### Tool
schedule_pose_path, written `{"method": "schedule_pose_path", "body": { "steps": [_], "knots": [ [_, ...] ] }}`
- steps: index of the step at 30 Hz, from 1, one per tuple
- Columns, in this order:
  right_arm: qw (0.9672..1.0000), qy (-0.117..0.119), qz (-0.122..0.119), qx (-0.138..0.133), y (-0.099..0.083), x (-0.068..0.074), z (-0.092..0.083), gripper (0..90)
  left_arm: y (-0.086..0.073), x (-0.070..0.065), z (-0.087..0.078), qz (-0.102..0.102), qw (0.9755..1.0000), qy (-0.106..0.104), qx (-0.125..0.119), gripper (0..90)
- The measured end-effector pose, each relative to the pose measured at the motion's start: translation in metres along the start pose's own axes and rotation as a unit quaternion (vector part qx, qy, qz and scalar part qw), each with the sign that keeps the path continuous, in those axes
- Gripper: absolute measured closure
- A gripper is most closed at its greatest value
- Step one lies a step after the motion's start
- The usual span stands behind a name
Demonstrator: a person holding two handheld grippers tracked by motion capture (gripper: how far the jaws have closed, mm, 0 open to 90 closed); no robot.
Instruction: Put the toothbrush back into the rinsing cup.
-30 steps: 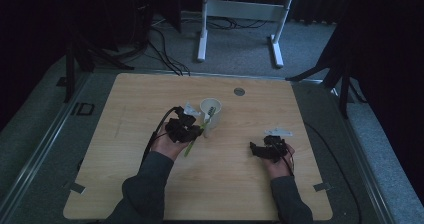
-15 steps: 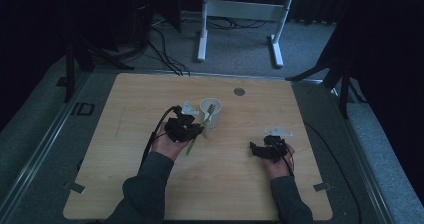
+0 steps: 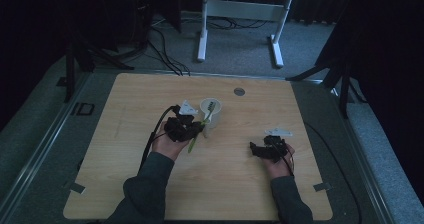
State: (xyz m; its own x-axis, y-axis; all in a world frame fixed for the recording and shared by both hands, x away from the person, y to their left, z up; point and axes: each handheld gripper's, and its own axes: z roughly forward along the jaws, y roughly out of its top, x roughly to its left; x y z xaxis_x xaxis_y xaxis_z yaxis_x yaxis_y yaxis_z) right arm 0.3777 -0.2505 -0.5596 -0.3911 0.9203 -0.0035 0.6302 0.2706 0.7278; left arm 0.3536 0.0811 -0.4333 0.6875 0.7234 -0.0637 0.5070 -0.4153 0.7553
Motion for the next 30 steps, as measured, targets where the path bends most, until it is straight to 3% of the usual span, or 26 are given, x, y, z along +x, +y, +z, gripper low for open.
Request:
{"method": "schedule_pose_path", "body": {
  "steps": [30],
  "knots": [
    [1.0,0.0,0.0,0.0,0.0001,0.0,0.0001,20.7,-0.0004,0.0011,-0.003,-0.011,0.9985,-0.014,-0.051,81.6]
  ]
}}
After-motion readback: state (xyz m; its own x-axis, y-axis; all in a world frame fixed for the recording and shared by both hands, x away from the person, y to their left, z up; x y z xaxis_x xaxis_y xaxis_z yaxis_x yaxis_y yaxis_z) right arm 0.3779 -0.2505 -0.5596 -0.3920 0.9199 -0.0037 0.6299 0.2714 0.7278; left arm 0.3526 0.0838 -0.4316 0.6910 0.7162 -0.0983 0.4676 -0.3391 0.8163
